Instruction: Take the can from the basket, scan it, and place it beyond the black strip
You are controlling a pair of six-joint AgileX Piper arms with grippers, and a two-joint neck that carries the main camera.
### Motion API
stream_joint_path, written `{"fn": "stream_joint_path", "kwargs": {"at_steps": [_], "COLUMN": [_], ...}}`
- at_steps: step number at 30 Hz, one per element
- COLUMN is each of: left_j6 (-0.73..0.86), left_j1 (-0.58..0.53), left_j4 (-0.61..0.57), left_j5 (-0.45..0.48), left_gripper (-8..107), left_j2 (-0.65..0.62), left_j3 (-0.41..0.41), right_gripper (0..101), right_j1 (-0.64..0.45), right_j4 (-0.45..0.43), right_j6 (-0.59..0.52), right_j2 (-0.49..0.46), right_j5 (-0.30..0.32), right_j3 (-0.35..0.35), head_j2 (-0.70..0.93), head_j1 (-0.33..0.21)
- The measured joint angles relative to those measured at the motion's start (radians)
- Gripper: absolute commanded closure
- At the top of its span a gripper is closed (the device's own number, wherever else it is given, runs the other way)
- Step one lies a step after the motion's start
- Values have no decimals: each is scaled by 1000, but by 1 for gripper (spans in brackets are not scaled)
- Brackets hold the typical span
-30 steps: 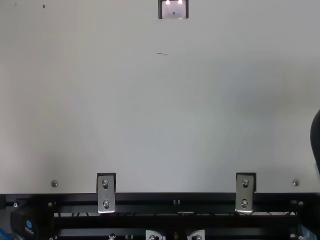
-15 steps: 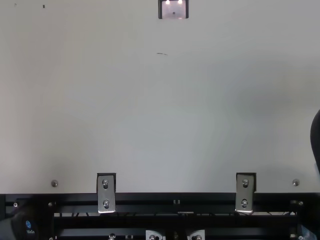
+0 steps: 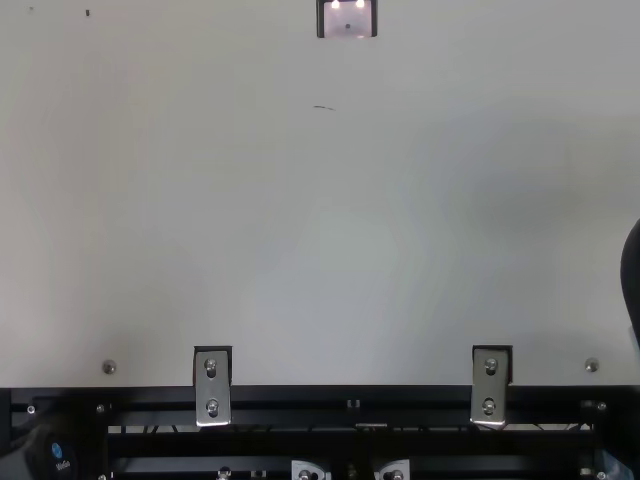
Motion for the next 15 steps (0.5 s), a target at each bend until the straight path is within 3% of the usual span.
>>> {"fn": "stream_joint_path", "kwargs": {"at_steps": [8,15], "left_j6": [146,166], "left_j1": [-24,-28], "left_j4": [-26,-21], "left_j5": [161,183], "left_gripper": [89,89], "left_j2": [-47,-49], "left_j3": [-105,-119], "right_gripper": [0,0], "right_j1": [0,0], "right_j4": [0,0], "right_j6": [0,0], "right_j2": [0,0], "right_j5": [0,0], "right_j3": [0,0], "head_j2": [0,0], "head_j1": [0,0]}}
